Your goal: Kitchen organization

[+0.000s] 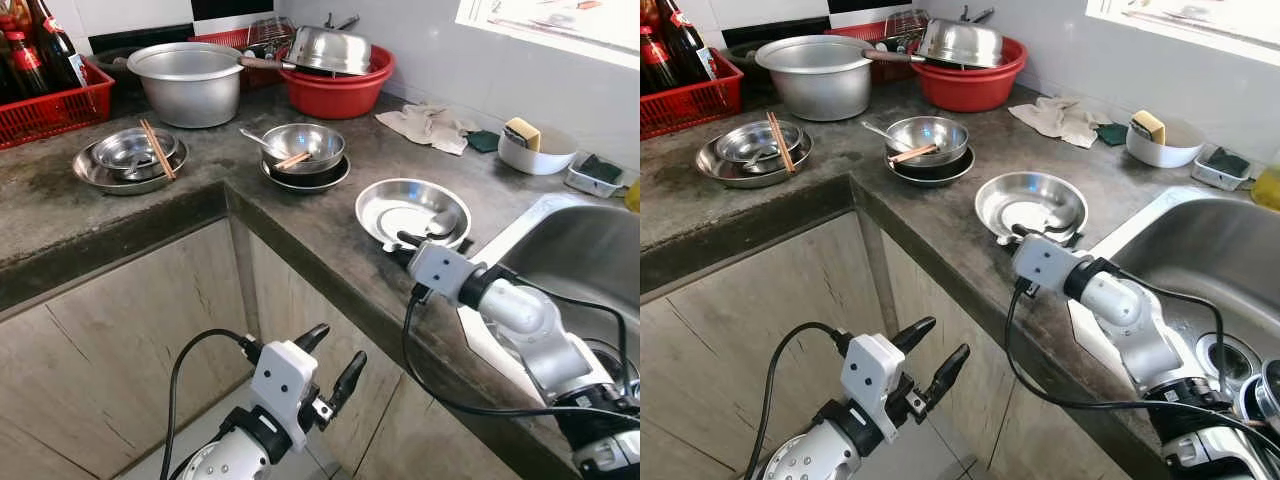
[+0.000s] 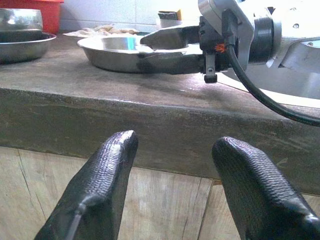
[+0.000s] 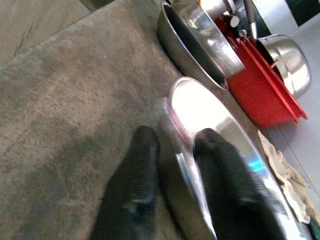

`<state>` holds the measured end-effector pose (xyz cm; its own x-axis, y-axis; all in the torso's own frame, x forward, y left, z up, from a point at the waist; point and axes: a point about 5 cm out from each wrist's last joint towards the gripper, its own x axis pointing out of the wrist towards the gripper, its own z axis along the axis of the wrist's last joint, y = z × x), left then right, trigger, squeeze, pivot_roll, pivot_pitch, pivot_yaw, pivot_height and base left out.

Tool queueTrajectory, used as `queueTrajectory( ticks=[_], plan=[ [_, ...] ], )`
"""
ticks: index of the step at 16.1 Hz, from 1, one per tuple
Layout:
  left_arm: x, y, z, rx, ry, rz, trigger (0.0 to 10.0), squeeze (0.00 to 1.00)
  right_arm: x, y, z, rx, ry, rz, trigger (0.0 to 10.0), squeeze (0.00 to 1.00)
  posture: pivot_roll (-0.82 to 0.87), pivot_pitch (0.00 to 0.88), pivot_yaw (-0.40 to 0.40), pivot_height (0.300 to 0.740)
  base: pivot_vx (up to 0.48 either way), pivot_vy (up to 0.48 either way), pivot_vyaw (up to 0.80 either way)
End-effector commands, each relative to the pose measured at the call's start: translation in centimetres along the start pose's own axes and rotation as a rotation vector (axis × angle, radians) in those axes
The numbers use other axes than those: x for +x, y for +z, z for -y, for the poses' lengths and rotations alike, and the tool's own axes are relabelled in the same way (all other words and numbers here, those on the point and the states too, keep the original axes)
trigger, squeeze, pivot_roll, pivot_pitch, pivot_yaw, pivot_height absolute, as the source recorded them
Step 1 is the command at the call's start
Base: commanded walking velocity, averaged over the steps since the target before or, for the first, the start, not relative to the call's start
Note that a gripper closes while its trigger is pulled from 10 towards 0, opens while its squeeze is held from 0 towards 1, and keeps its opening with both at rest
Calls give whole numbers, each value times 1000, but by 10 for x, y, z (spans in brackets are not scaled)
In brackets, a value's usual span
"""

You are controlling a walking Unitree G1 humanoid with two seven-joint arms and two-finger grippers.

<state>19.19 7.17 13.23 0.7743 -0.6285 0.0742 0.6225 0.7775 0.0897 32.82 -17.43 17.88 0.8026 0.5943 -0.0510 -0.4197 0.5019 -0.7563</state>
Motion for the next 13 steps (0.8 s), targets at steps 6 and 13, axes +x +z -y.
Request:
queueTrajectory(
  ticks=[6,13],
  plan=[
    [1,-2,1,2,3,-12,10000,0,3,6,3,-8,2,24,10000,0,159,115,-66,740,0,0,0],
    [1,-2,1,3,3,-12,10000,0,15,18,6,17,-16,63,10000,0,164,115,-71,740,0,0,0]
  ],
)
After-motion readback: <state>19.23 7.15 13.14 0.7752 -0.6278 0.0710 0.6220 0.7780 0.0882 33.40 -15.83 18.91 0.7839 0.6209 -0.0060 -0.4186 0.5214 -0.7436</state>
